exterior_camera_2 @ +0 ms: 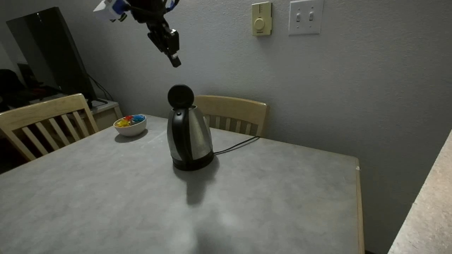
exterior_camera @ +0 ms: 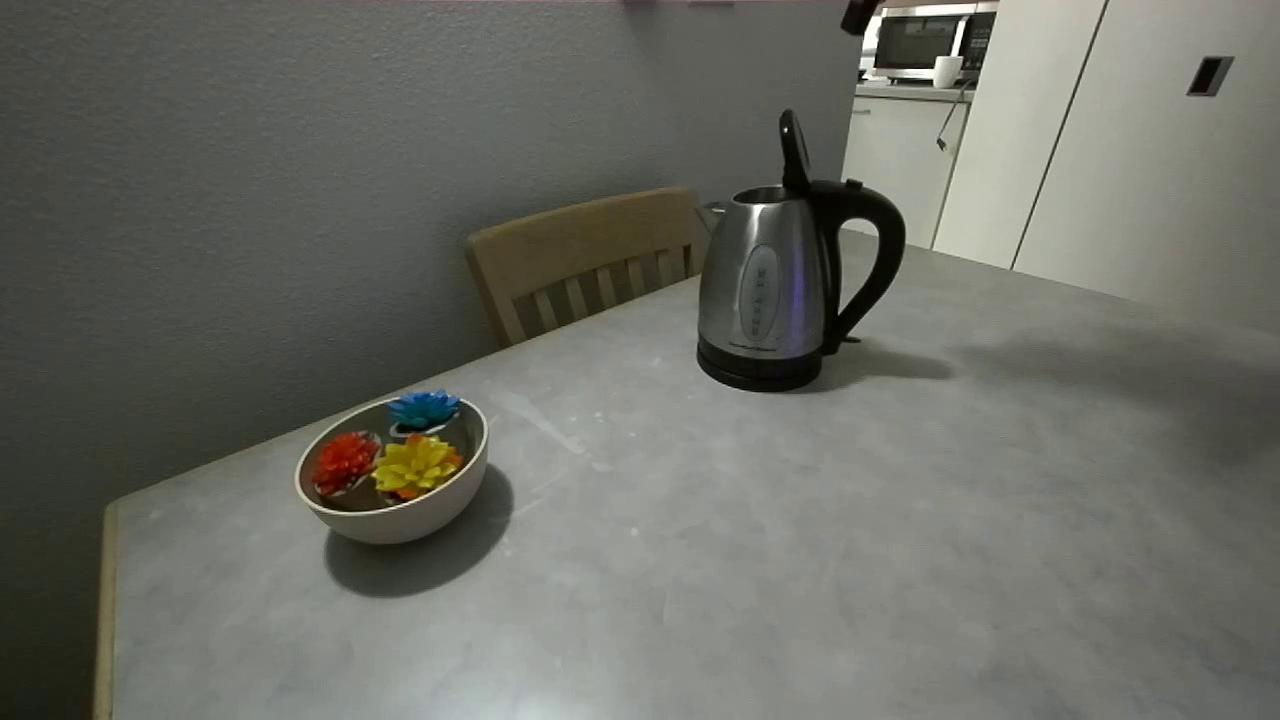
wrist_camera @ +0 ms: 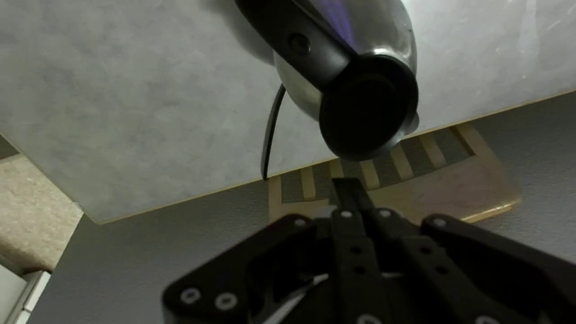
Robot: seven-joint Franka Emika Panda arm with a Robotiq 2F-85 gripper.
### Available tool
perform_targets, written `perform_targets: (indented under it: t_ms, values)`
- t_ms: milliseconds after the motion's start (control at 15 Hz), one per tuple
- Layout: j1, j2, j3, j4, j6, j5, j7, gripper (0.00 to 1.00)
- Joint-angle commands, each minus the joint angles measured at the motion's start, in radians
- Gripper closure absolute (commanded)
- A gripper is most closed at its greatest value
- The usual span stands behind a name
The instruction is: Close lid of the electric kettle
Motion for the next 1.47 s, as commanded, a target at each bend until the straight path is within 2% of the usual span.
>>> perform_targets:
  t_ms: [0, 467, 1000, 1267, 1400]
  values:
    - [0.006, 0.094, -0.004, 0.088, -0.039, -0.028, 0.062, 1.00]
    - [0.036, 0.226, 0.001, 0.208, -0.143, -0.032, 0.111, 1.00]
    - [0.065, 0.346, 0.015, 0.366, -0.226, -0.017, 0.090, 1.00]
    - [0.069, 0.393, 0.005, 0.438, -0.258, -0.024, 0.102, 1.00]
    - [0.060, 0.434, -0.001, 0.482, -0.314, -0.016, 0.109, 1.00]
